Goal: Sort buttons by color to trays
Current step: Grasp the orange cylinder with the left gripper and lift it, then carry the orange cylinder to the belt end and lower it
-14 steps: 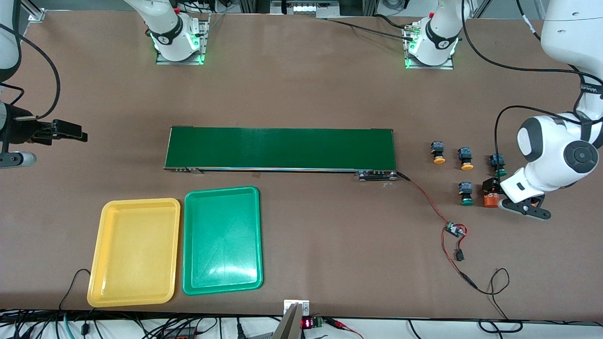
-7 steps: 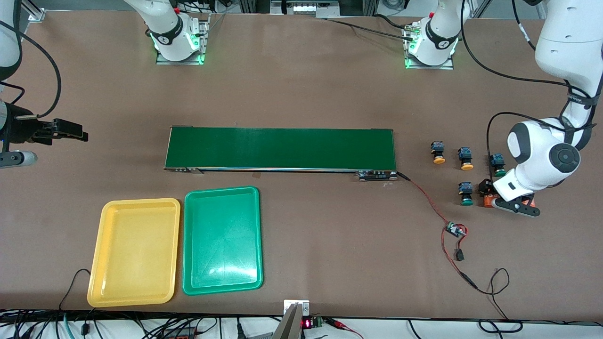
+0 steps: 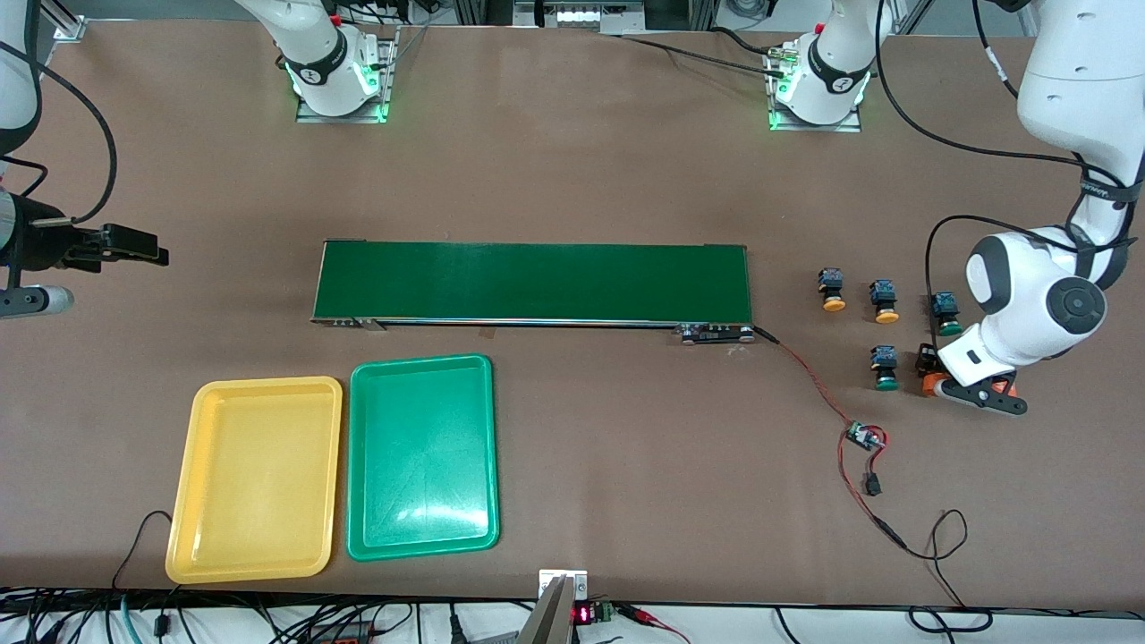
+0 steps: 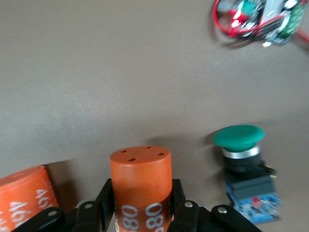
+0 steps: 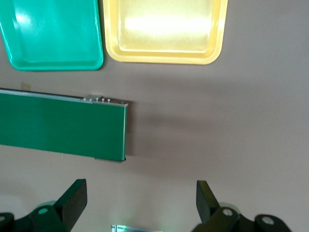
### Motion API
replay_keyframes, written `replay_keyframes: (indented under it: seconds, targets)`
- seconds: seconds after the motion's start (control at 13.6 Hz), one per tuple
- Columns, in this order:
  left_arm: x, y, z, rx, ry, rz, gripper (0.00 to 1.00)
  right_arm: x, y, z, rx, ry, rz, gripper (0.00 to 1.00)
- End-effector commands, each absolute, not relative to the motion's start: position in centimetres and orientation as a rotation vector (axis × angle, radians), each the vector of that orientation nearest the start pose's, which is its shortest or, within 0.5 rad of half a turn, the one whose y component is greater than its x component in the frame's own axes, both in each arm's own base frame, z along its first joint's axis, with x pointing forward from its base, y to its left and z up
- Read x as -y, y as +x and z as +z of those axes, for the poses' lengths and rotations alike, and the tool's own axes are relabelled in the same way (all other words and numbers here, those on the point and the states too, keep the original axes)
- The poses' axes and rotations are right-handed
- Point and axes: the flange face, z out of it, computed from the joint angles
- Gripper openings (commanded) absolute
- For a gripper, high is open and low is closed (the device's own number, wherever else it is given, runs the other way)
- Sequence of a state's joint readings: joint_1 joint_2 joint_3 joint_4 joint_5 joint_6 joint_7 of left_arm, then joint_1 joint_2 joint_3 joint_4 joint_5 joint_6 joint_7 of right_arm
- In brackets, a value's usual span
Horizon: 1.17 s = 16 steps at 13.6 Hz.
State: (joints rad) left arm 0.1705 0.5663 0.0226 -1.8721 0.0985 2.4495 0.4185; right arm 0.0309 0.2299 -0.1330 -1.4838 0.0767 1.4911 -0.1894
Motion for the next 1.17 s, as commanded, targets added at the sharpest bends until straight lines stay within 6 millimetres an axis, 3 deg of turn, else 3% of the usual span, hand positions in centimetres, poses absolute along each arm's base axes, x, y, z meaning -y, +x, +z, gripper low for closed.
replay_keyframes:
  seconds: [0.0,0.22,0.51,0.66,0.88,1.03,1.1]
  targets:
    - [-9.3,65.2,27.2,-0.548,-3.028,0.108,0.15,4.6,60.2,52.3,0.144,-3.027,0.371,1.00]
    - [-5.0,67.1,31.1,-0.650,-3.039,0.160,0.14,4.6,60.1,52.5,0.135,-3.030,0.364,1.00]
    - [5.2,67.0,34.1,-0.903,-3.055,0.255,0.13,4.7,60.2,52.3,0.127,-3.027,0.361,1.00]
    - [10.2,65.9,34.9,-1.043,-3.048,0.303,0.14,4.7,60.1,52.2,0.124,-3.026,0.358,1.00]
    - [15.7,64.7,35.7,-1.232,-3.020,0.291,0.14,4.4,59.8,51.5,0.126,-3.020,0.371,1.00]
    - [19.4,63.8,36.2,-1.513,-2.921,0.255,0.14,4.5,58.4,50.9,0.115,-3.021,0.326,1.00]
    - [20.2,63.6,36.0,-1.620,-2.873,0.250,0.14,4.5,57.0,50.4,0.086,-3.025,0.283,1.00]
